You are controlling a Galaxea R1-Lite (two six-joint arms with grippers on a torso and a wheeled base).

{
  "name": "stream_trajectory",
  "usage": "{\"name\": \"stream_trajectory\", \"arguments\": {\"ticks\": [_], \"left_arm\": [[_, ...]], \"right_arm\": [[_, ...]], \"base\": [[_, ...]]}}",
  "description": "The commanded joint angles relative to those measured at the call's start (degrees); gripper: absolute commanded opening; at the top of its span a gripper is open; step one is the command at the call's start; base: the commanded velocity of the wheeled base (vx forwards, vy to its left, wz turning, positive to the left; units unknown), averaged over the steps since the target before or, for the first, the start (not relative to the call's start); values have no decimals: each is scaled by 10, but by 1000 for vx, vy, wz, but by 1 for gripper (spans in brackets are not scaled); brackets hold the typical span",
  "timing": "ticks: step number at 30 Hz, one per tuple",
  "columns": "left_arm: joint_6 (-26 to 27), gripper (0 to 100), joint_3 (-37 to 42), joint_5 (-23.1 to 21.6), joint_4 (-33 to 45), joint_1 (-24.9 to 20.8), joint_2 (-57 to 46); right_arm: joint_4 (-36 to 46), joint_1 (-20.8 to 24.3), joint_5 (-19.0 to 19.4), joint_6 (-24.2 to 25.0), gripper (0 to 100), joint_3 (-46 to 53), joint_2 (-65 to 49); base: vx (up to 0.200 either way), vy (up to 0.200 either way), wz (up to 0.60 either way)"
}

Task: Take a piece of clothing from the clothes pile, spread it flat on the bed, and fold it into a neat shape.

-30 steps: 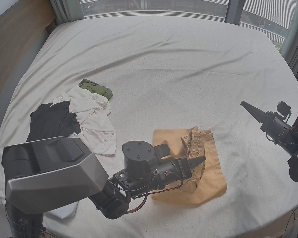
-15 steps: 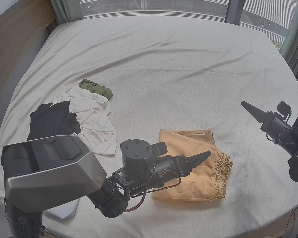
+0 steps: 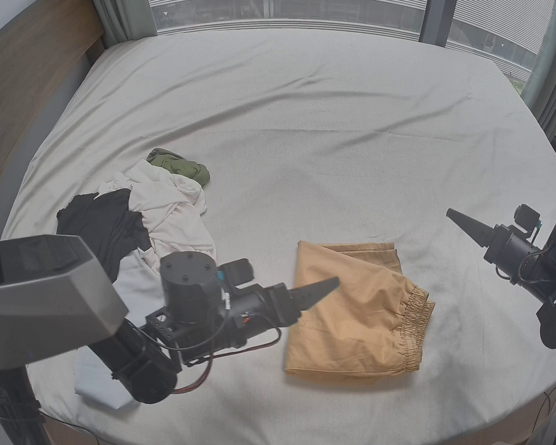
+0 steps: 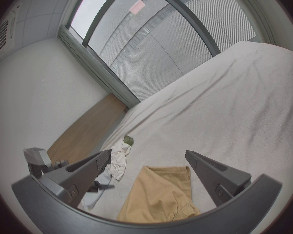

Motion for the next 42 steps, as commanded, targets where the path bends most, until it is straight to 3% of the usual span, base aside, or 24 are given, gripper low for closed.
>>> {"name": "stream_trajectory", "arguments": {"ticks": [1, 8, 12, 17, 23, 35, 42], "left_arm": [[12, 100, 55, -3, -15, 54, -77], [68, 100, 128, -6, -62, 111, -90], [86, 100, 146, -7, -87, 122, -86], [96, 100, 153, -9, -89, 125, -84], [96, 100, 156, -9, -90, 119, -79], [97, 100, 165, -8, -121, 121, -46], [97, 100, 168, -8, -126, 122, -51]], "right_arm": [[22, -3, 1, -37, 100, 15, 18], [56, -8, 0, -44, 100, 23, 12], [65, -11, 0, -54, 100, 35, 15], [86, -20, 0, -77, 100, 45, 21], [107, -23, 0, -143, 100, 58, 67], [110, -18, 0, -154, 100, 81, 83], [150, -16, 1, -177, 100, 90, 90]], "base": [[0, 0, 0], [0, 0, 0], [0, 0, 0], [0, 0, 0], [0, 0, 0], [0, 0, 0], [0, 0, 0]]}}
